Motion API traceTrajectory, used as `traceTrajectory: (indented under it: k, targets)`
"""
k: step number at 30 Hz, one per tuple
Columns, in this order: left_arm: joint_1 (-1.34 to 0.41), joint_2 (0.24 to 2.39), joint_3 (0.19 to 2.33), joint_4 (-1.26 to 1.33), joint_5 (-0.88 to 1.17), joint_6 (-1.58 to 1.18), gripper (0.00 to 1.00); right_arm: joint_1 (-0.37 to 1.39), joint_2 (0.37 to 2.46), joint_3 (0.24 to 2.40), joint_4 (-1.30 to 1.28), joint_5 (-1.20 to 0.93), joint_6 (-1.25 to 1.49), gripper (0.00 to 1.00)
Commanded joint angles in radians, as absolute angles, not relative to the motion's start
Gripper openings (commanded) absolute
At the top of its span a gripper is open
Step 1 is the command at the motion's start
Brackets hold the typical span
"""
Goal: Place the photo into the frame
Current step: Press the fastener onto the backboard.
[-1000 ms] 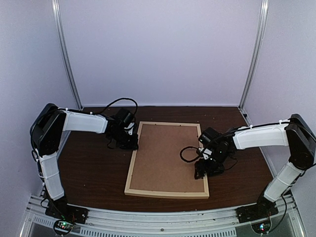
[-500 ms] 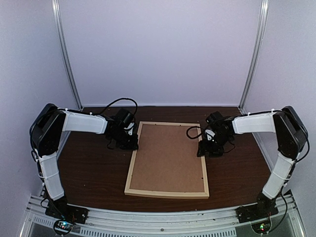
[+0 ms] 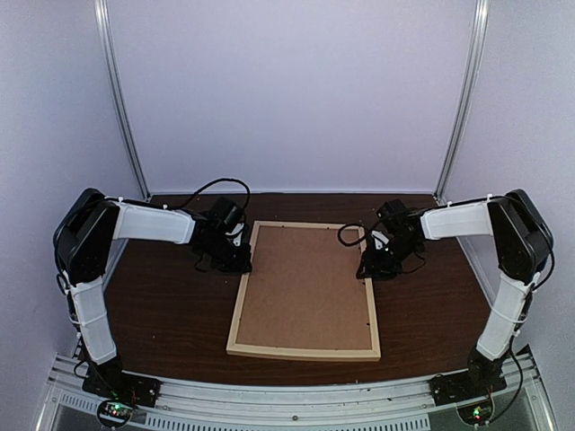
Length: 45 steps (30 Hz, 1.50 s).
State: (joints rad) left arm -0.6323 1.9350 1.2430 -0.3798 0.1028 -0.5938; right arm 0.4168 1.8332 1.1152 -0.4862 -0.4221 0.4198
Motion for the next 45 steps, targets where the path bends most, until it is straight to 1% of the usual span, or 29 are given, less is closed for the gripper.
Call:
traceTrajectory:
  k: [1,5,10,13,17,21,23,28,33,35,39,42,45]
  targets:
    - [-0.660,1.913,1.214,-0.420,0.131,-0.589,0.24,0.391,1.856,1.111,-0.462,-0.405,0.413,0.42]
    - [-0.668,1.901,1.201,-0.420,0.133,-0.594,0.24,0.376,1.863,1.112,-0.470,-0.404,0.392,0.34]
    - [-0.692,1.882,1.183,-0.409,0.143,-0.610,0.24,0.367,1.870,1.115,-0.492,-0.391,0.358,0.18]
    - [-0.706,1.873,1.177,-0.396,0.159,-0.624,0.25,0.366,1.870,1.116,-0.505,-0.377,0.340,0.11]
    - [-0.710,1.847,1.171,-0.382,0.169,-0.635,0.35,0.361,1.870,1.124,-0.533,-0.343,0.309,0.00]
    - [-0.710,1.813,1.178,-0.394,0.126,-0.630,0.51,0.359,1.864,1.121,-0.550,-0.348,0.279,0.00]
    - [-0.709,1.805,1.194,-0.412,0.086,-0.618,0.56,0.359,1.862,1.119,-0.564,-0.348,0.260,0.00]
    - [-0.688,1.832,1.276,-0.490,0.016,-0.564,0.63,0.356,1.856,1.118,-0.580,-0.367,0.223,0.00]
    - [-0.637,1.898,1.384,-0.557,0.015,-0.483,0.66,0.354,1.860,1.120,-0.579,-0.381,0.205,0.00]
    - [-0.620,1.927,1.422,-0.581,-0.016,-0.455,0.67,0.353,1.862,1.120,-0.569,-0.391,0.206,0.00]
    - [-0.581,1.975,1.476,-0.606,-0.023,-0.429,0.77,0.351,1.865,1.118,-0.556,-0.412,0.214,0.00]
    - [-0.560,2.002,1.508,-0.606,-0.030,-0.415,0.87,0.351,1.864,1.121,-0.555,-0.417,0.213,0.00]
    - [-0.546,2.058,1.566,-0.626,-0.028,-0.400,0.90,0.351,1.862,1.128,-0.557,-0.426,0.213,0.00]
